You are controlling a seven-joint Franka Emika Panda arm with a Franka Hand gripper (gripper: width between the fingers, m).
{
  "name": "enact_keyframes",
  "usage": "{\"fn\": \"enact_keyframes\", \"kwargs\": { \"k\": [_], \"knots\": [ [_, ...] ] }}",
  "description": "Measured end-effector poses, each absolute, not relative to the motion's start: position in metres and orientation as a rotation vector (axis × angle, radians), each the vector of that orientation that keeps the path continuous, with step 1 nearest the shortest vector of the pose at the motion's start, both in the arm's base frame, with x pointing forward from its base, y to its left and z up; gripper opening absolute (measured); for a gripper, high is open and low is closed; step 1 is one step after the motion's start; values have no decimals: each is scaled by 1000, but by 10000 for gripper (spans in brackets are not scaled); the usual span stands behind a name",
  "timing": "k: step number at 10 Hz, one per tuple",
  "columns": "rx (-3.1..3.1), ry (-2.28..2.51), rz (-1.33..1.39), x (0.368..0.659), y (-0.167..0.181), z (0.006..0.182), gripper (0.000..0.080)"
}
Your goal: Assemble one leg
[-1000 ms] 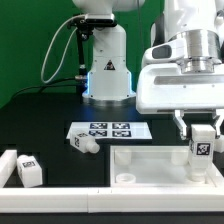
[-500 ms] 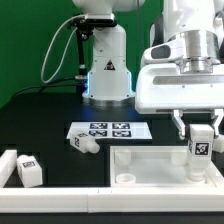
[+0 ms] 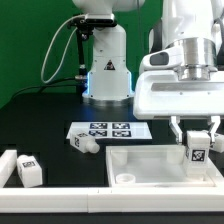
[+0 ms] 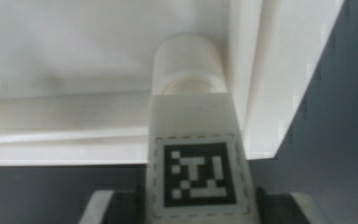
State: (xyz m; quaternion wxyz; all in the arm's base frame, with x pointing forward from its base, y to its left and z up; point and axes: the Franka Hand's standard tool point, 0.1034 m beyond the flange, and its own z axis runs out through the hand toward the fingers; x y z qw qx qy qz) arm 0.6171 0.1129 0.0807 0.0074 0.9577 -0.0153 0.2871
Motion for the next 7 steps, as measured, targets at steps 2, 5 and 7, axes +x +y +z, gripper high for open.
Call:
{"fn": "enact_keyframes", "kwargs": {
  "k": [2, 5, 7],
  "knots": [
    [2979, -42, 937, 619, 113, 80, 287],
    [2973, -38, 950, 620, 113, 80, 287],
    [2972, -33, 949, 620, 112, 80, 380]
  ]
}}
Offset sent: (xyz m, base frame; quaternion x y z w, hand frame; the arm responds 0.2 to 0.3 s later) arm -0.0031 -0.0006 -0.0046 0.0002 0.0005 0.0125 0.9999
